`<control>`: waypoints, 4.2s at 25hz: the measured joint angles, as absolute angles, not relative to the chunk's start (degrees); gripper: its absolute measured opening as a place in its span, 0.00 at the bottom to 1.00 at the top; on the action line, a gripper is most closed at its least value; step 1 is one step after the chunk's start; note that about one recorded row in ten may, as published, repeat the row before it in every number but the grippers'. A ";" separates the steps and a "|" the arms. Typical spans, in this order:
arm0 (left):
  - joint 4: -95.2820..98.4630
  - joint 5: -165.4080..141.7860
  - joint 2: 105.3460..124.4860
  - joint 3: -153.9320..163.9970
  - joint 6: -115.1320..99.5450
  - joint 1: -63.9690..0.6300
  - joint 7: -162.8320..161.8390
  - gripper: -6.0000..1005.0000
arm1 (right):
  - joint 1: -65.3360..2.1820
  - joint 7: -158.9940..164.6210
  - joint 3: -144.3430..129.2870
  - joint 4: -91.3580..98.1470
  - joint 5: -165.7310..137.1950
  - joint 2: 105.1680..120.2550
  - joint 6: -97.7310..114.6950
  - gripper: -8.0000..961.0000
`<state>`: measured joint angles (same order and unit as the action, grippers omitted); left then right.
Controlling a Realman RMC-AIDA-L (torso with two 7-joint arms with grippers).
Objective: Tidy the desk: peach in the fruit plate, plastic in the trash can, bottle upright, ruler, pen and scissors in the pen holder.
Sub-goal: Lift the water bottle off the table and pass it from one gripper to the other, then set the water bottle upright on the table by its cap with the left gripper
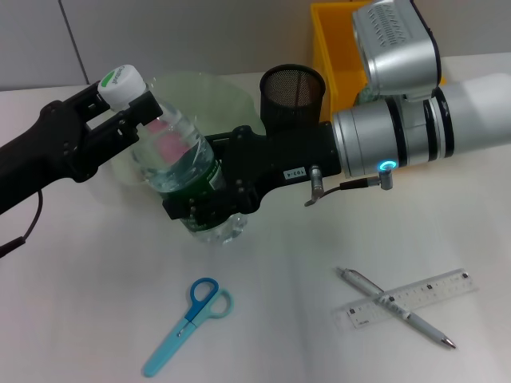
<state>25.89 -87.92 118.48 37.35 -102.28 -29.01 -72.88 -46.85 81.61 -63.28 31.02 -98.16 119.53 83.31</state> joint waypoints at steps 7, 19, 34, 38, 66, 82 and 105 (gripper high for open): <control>25.83 -88.04 118.48 37.35 -102.21 -29.18 -72.86 0.53 | -46.83 81.56 -63.23 31.03 -98.16 119.52 83.37 0.80; 25.84 -88.09 118.38 37.35 -102.24 -29.36 -72.86 0.45 | -46.87 81.54 -63.27 31.10 -98.17 119.53 83.45 0.80; 25.84 -88.07 118.29 37.35 -102.59 -29.36 -73.24 0.47 | -46.84 81.47 -63.35 31.55 -98.17 119.52 83.92 0.81; 25.84 -88.06 118.30 37.35 -102.58 -29.36 -73.27 0.47 | -46.84 81.46 -63.34 31.62 -98.17 119.53 83.92 0.81; 25.75 -87.96 118.27 37.36 -102.46 -29.25 -73.27 0.51 | -45.88 81.16 -63.28 32.34 -96.29 119.44 83.44 0.86; 25.96 -88.18 118.03 36.94 -100.64 -28.78 -72.87 0.53 | -45.36 81.13 -63.37 34.36 -97.17 119.14 83.24 0.86; 23.39 -87.77 118.37 33.13 -89.65 -23.38 -54.75 0.56 | -32.39 81.77 -61.76 42.53 -102.51 118.21 79.99 0.86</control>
<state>23.39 -87.77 118.37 33.13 -89.65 -23.38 -54.75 -32.39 81.77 -61.76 42.53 -102.51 118.21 79.99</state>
